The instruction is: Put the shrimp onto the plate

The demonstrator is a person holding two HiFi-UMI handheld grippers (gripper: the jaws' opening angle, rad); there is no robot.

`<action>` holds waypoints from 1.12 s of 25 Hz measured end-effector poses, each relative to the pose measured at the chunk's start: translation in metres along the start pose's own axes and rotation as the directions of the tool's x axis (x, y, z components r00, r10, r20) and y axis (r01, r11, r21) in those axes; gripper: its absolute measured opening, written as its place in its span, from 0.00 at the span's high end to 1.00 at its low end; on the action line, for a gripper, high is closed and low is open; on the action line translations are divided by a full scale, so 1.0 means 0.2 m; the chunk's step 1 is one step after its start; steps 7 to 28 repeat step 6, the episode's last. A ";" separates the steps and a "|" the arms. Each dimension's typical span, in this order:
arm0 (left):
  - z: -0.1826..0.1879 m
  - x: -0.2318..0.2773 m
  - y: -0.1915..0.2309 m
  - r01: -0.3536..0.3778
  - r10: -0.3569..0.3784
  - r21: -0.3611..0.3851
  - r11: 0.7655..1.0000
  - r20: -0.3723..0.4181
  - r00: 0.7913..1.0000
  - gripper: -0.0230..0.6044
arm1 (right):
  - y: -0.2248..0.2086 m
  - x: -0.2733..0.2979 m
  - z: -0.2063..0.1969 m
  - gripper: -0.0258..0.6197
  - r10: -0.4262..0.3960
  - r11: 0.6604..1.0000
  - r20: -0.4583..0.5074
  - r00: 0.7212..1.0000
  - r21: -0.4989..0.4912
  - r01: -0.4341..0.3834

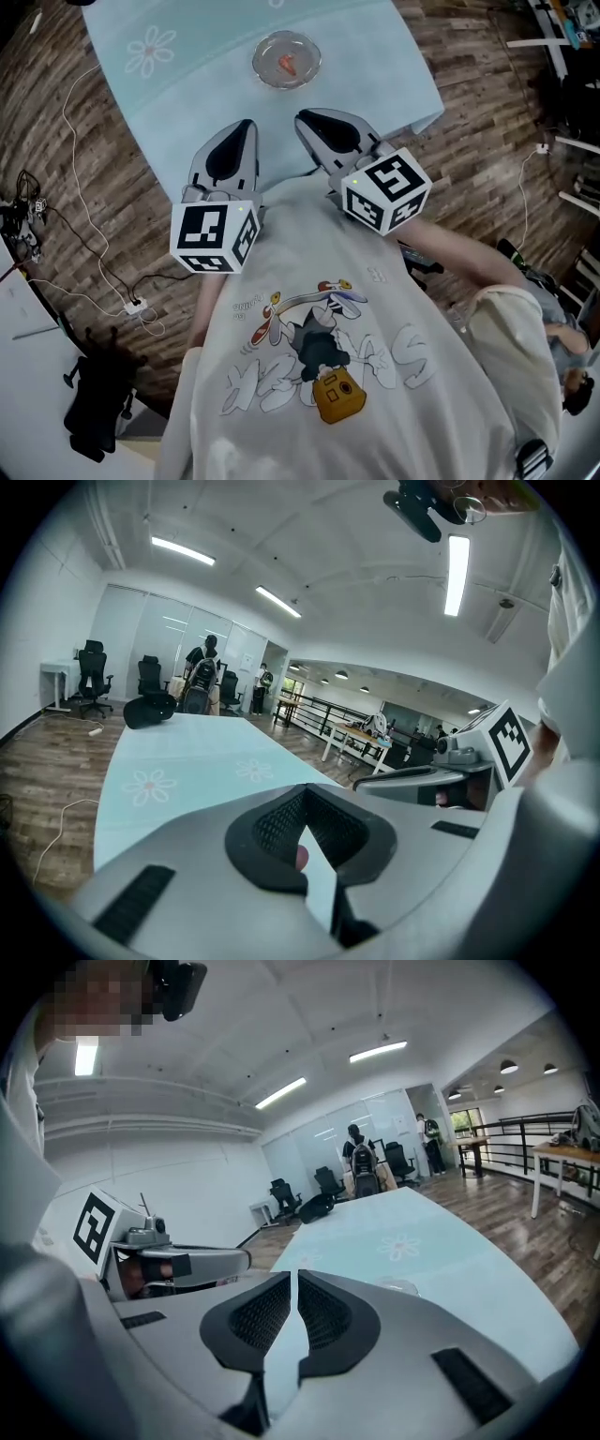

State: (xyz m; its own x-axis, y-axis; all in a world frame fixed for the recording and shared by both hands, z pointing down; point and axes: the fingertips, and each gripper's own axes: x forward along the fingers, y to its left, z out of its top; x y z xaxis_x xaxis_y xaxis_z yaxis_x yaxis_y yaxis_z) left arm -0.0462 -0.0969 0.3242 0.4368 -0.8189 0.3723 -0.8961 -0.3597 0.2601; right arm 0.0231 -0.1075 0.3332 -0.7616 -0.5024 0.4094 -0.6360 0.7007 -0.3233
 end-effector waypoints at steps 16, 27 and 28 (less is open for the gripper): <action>-0.02 -0.01 -0.01 -0.020 0.020 0.004 1.000 -0.007 1.000 0.95 | -0.01 -0.01 -0.05 0.89 0.000 0.999 -0.023 1.000 0.035 0.001; -0.02 -0.01 -0.01 -0.020 0.020 0.004 1.000 -0.007 1.000 0.95 | -0.01 -0.01 -0.05 0.89 0.000 0.999 -0.023 1.000 0.035 0.001; -0.02 -0.01 -0.01 -0.020 0.020 0.004 1.000 -0.007 1.000 0.95 | -0.01 -0.01 -0.05 0.89 0.000 0.999 -0.023 1.000 0.035 0.001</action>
